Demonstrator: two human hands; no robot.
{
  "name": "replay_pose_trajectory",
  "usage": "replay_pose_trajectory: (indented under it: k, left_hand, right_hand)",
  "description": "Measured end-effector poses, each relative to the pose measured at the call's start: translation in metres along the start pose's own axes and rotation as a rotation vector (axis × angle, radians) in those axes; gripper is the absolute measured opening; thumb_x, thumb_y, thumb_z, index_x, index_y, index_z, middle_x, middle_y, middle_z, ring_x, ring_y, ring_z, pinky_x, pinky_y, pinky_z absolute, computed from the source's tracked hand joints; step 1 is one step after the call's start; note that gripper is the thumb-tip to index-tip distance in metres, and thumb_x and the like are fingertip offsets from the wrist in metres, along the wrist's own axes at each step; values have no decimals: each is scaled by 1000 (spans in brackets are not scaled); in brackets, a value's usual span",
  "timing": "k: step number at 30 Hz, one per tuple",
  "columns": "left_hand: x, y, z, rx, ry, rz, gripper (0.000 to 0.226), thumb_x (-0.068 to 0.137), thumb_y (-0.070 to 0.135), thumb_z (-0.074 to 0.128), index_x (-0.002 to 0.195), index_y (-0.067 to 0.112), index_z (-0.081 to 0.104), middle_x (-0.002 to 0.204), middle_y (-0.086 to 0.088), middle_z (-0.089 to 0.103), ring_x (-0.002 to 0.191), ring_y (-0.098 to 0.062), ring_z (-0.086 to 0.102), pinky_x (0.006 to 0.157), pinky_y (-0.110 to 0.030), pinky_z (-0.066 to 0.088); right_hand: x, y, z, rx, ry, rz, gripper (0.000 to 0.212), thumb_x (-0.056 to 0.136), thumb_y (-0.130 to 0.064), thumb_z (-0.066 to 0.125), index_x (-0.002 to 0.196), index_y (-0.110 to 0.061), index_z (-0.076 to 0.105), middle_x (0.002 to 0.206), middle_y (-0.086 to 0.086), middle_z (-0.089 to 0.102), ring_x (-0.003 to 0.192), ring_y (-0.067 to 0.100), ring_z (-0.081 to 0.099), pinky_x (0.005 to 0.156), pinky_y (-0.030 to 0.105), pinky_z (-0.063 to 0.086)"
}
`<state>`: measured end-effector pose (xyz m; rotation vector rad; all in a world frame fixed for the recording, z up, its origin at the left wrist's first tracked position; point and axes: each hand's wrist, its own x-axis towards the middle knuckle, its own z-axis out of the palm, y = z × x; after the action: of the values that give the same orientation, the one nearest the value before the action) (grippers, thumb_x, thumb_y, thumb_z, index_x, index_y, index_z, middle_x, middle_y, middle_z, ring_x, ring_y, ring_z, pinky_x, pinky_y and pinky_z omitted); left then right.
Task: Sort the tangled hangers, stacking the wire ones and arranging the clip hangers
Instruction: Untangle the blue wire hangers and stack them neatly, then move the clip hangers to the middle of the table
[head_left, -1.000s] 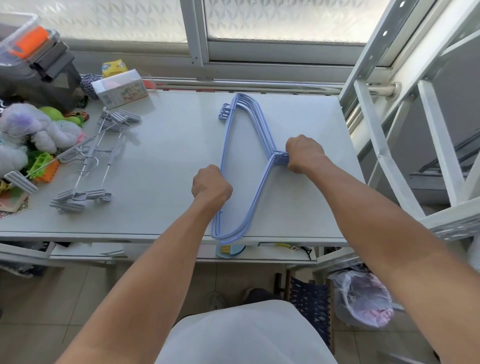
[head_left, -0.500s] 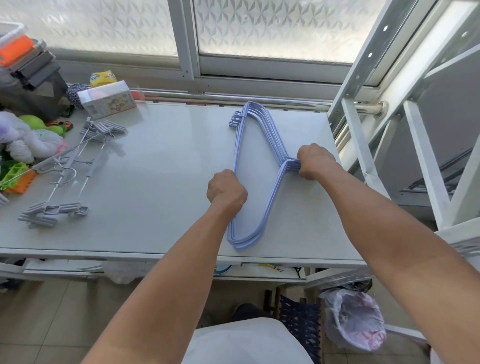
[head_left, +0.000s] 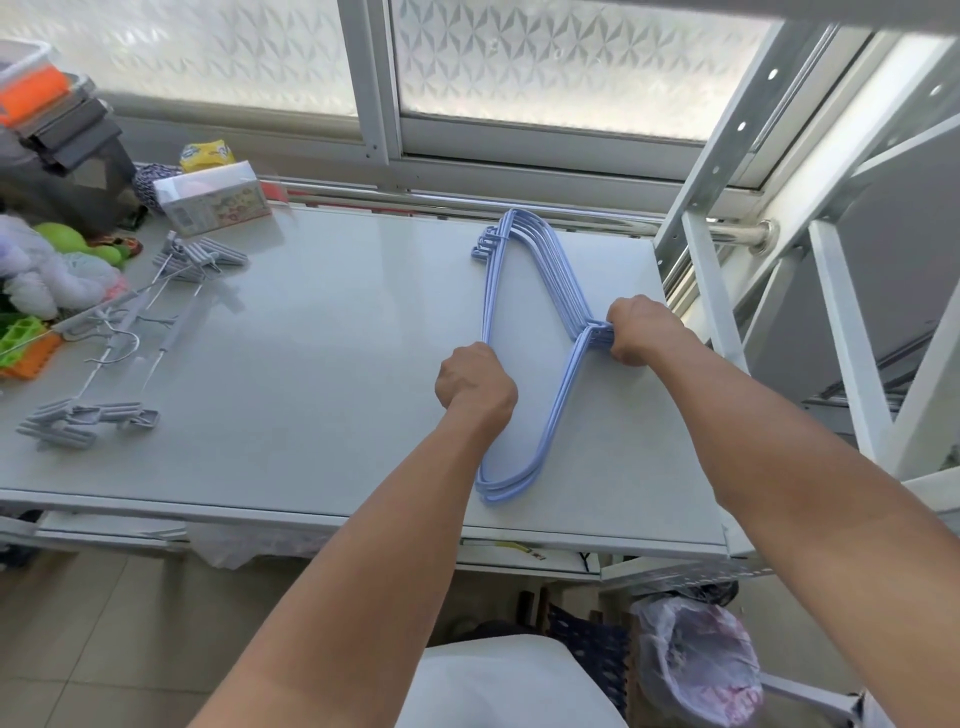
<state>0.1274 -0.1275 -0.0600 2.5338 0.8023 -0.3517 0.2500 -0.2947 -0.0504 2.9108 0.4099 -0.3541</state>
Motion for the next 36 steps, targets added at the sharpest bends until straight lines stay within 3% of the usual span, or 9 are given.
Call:
replay_pose_trajectory:
  k: [6, 9, 13, 16, 18, 21, 29, 36]
  left_hand:
    - [-6, -6, -2, -60, -30, -25, 17, 75, 7, 58, 91, 10, 57, 104, -10, 65, 98, -30, 64, 78, -35, 57]
    - [-9, -9, -4, -26, -43, 0, 15, 79, 18, 61, 92, 12, 57, 105, -8, 65, 97, -28, 64, 75, -32, 55]
    - [-11, -18, -12, 66, -19, 56, 55, 86, 67, 46, 99, 15, 57, 102, -5, 64, 89, -26, 60, 69, -31, 46]
    - [-9, -31, -27, 45, 43, 51, 81, 80, 82, 29, 109, 12, 57, 110, -9, 60, 95, -28, 59, 73, -36, 44]
    - [-5, -46, -39, 43, 81, 64, 90, 81, 83, 23, 126, 11, 51, 123, -11, 54, 110, -31, 55, 79, -41, 44]
    - [1, -76, -59, 50, 118, 89, 89, 83, 80, 21, 133, 11, 46, 131, -12, 49, 118, -31, 49, 86, -44, 42]
    - [21, -172, -104, 102, 221, 106, 71, 91, 67, 25, 128, 12, 50, 126, -10, 50, 116, -30, 49, 86, -42, 42]
    - [41, -259, -139, 109, 430, 93, 50, 95, 49, 37, 117, 9, 58, 118, -13, 56, 110, -33, 53, 85, -42, 45]
  right_hand:
    - [-4, -2, 1, -11, 9, -16, 17, 78, -7, 57, 94, -12, 55, 102, 14, 62, 94, 33, 63, 70, 31, 45]
    - [-7, -3, -1, -31, 14, -23, 21, 75, -10, 57, 96, -13, 55, 103, 12, 63, 92, 30, 62, 70, 30, 46]
    - [-14, -10, -14, -10, -35, 7, 38, 73, -14, 62, 108, -10, 49, 115, 13, 52, 101, 33, 59, 81, 37, 53]
    - [-20, -24, -31, 11, -61, 40, 58, 70, -14, 65, 123, -8, 41, 124, 17, 42, 112, 39, 55, 85, 43, 51]
    - [-22, -41, -42, 28, -19, 30, 59, 73, -19, 64, 125, -7, 39, 126, 18, 42, 117, 40, 51, 90, 47, 50]
    - [-26, -82, -56, 73, 65, -1, 55, 78, -19, 60, 128, -6, 40, 129, 19, 44, 120, 38, 49, 94, 45, 47]
    - [-43, -218, -52, 222, 124, -145, 52, 90, -32, 52, 136, -9, 43, 138, 15, 47, 126, 33, 48, 99, 43, 43]
    - [-58, -329, -46, 294, 59, -287, 46, 91, -32, 49, 131, -10, 49, 134, 10, 52, 124, 28, 49, 99, 40, 44]
